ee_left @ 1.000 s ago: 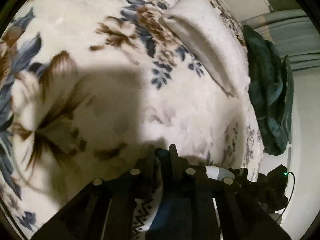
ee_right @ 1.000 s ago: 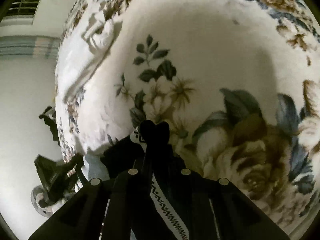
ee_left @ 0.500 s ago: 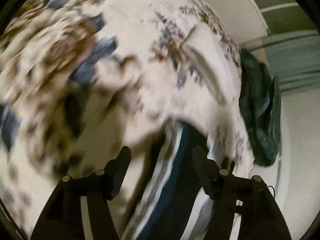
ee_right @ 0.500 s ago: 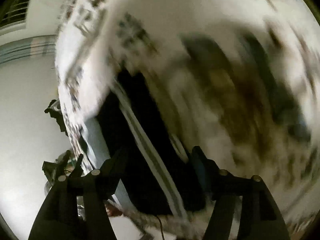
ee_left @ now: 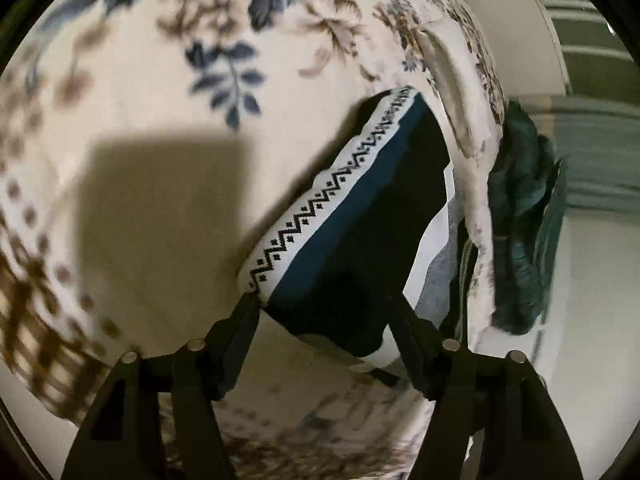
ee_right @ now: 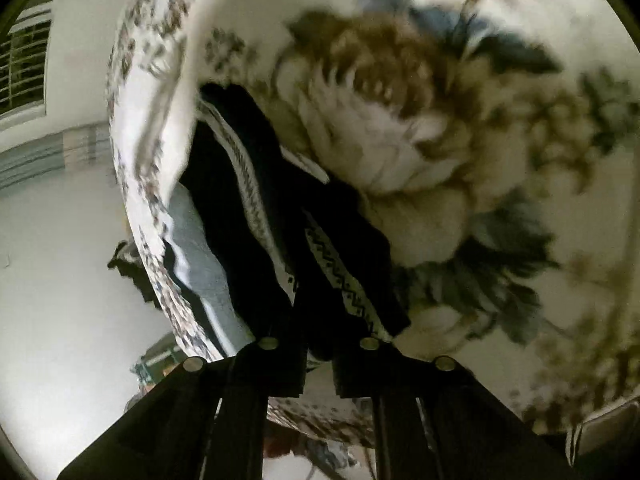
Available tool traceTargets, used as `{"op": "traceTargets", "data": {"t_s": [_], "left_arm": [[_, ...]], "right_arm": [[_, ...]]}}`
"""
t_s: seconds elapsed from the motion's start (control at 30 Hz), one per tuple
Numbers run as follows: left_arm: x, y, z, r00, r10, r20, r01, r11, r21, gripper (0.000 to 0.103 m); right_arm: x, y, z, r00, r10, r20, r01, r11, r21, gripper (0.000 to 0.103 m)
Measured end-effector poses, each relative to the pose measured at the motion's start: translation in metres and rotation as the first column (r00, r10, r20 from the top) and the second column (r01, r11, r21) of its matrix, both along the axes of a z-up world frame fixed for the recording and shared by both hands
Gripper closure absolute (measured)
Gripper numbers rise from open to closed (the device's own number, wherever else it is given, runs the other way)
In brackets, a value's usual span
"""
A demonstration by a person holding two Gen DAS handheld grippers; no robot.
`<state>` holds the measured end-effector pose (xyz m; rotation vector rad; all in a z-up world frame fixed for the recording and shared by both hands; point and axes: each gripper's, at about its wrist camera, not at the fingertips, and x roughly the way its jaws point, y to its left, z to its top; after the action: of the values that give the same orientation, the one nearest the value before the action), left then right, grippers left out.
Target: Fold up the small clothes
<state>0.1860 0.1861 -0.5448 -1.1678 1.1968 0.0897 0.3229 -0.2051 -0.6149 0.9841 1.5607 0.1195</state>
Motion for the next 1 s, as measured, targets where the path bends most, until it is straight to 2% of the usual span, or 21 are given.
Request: {"op": "traceTargets", "data": {"t_s": [0.1, 0.17, 0.2, 0.23, 0.3, 0.37, 0.4, 0.43, 0.5, 0.57, 0.67, 0.7, 0.73, 0.77, 0.8, 0.87, 0.93, 0.97, 1.0], "left_arm": [[0.005, -0.002, -0.014, 0.998, 0.06, 0.001, -0.059, 0.997, -0.054, 0.038], [0.006, 0.001, -0.027, 0.991, 0.131, -0.017, -0.132, 0.988, -0.085, 0.038], [0.003, 0.003, -0.031, 0.986, 0.165, -0.024, -0.167, 0.98, -0.105, 0.038], [-0.001, 0.005, -0.034, 0.977, 0.21, -0.027, -0.212, 0.968, -0.133, 0.038], [-0.007, 0.006, -0.031, 0.967, 0.253, -0.011, -0.252, 0.956, -0.149, 0.038], [-0.011, 0.007, -0.022, 0.967, 0.254, 0.011, -0.251, 0.959, -0.13, 0.038], [-0.014, 0.007, -0.018, 0.966, 0.257, 0.024, -0.252, 0.96, -0.119, 0.038], [-0.017, 0.008, -0.017, 0.965, 0.26, 0.032, -0.255, 0.96, -0.114, 0.038], [-0.018, 0.011, -0.02, 0.961, 0.274, 0.039, -0.268, 0.956, -0.118, 0.038], [-0.019, 0.012, -0.03, 0.954, 0.298, 0.035, -0.291, 0.947, -0.133, 0.038], [-0.018, 0.012, -0.039, 0.947, 0.319, 0.042, -0.311, 0.94, -0.139, 0.041], [-0.017, 0.011, -0.041, 0.946, 0.32, 0.047, -0.311, 0.941, -0.132, 0.049], [-0.016, 0.01, -0.042, 0.949, 0.312, 0.041, -0.306, 0.946, -0.111, 0.058], [-0.018, 0.009, -0.043, 0.951, 0.307, 0.035, -0.303, 0.948, -0.099, 0.076], [-0.02, 0.009, -0.044, 0.951, 0.308, 0.037, -0.304, 0.948, -0.093, 0.085], [-0.025, 0.011, -0.045, 0.946, 0.318, 0.057, -0.312, 0.945, -0.095, 0.092], [-0.03, 0.011, -0.042, 0.945, 0.318, 0.079, -0.311, 0.946, -0.088, 0.094], [-0.03, 0.011, -0.041, 0.947, 0.31, 0.087, -0.304, 0.949, -0.081, 0.095], [-0.031, 0.011, -0.04, 0.948, 0.306, 0.091, -0.3, 0.951, -0.073, 0.096]], "right_arm": [[-0.003, 0.0, -0.01, 0.996, 0.075, -0.044, -0.078, 0.995, -0.061, 0.094], [-0.001, 0.009, -0.037, 0.973, 0.183, -0.138, -0.195, 0.977, -0.083, 0.093], [0.003, 0.012, -0.05, 0.956, 0.213, -0.201, -0.235, 0.968, -0.092, 0.089], [0.009, 0.014, -0.052, 0.953, 0.212, -0.217, -0.237, 0.967, -0.096, 0.085], [0.027, 0.015, -0.038, 0.959, 0.217, -0.18, -0.244, 0.959, -0.144, 0.084], [0.055, 0.026, -0.005, 0.959, 0.272, -0.079, -0.283, 0.934, -0.219, 0.064], [0.069, 0.037, 0.011, 0.951, 0.309, -0.029, -0.307, 0.921, -0.239, 0.048], [0.086, 0.052, 0.026, 0.933, 0.359, 0.021, -0.344, 0.908, -0.241, 0.041], [0.118, 0.092, 0.045, 0.883, 0.461, 0.085, -0.436, 0.875, -0.212, 0.04], [0.153, 0.146, 0.053, 0.821, 0.559, 0.12, -0.535, 0.825, -0.183, 0.04], [0.196, 0.238, 0.05, 0.713, 0.689, 0.129, -0.674, 0.725, -0.144, 0.04], [0.21, 0.274, 0.043, 0.66, 0.742, 0.118, -0.726, 0.67, -0.153, 0.04], [0.218, 0.301, 0.037, 0.623, 0.775, 0.108, -0.757, 0.632, -0.167, 0.04], [0.226, 0.328, 0.027, 0.588, 0.804, 0.088, -0.785, 0.594, -0.178, 0.04], [0.235, 0.358, 0.014, 0.538, 0.842, 0.047, -0.825, 0.537, -0.177, 0.04], [0.243, 0.384, -0.007, 0.481, 0.877, -0.016, -0.863, 0.47, -0.185, 0.04], [0.243, 0.416, -0.031, 0.399, 0.908, -0.127, -0.91, 0.376, -0.173, 0.04], [0.241, 0.422, -0.041, 0.367, 0.914, -0.171, -0.925, 0.341, -0.166, 0.042], [0.238, 0.426, -0.047, 0.348, 0.916, -0.202, -0.934, 0.318, -0.163, 0.071]]}}
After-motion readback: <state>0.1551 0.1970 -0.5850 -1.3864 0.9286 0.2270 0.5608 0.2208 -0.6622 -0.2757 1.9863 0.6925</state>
